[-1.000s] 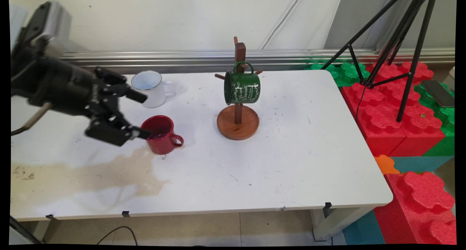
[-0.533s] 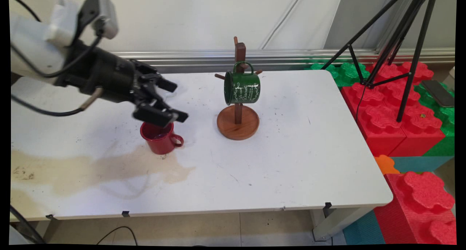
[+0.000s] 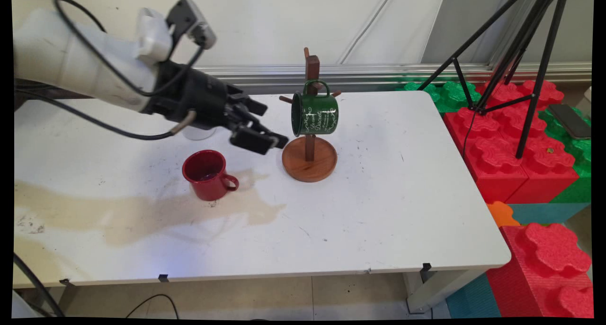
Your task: Pick up the green mug from the rack
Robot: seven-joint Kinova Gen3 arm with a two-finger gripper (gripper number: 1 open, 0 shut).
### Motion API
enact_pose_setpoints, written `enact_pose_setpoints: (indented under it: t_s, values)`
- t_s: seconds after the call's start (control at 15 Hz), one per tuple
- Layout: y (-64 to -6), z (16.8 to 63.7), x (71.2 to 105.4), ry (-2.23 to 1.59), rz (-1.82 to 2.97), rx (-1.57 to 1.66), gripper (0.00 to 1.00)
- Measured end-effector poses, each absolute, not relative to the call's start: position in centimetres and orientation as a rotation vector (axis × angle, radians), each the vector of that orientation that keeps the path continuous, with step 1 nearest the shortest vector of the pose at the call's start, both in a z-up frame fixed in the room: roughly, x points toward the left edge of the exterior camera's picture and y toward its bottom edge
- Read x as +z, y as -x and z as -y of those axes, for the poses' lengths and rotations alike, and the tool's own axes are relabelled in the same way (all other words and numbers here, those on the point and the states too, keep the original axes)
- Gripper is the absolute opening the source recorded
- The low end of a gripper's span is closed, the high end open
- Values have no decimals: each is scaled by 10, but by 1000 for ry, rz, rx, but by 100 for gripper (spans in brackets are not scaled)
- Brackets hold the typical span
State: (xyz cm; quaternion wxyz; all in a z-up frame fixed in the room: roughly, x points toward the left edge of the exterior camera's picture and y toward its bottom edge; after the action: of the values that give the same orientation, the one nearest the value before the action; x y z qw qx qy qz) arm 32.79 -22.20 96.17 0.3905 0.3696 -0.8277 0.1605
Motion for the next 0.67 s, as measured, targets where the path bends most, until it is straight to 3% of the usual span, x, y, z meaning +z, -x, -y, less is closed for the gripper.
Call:
enact_pose_setpoints:
  t_s: [0.67]
  values:
    - [-299, 255, 928, -1026, 2018, 402, 100]
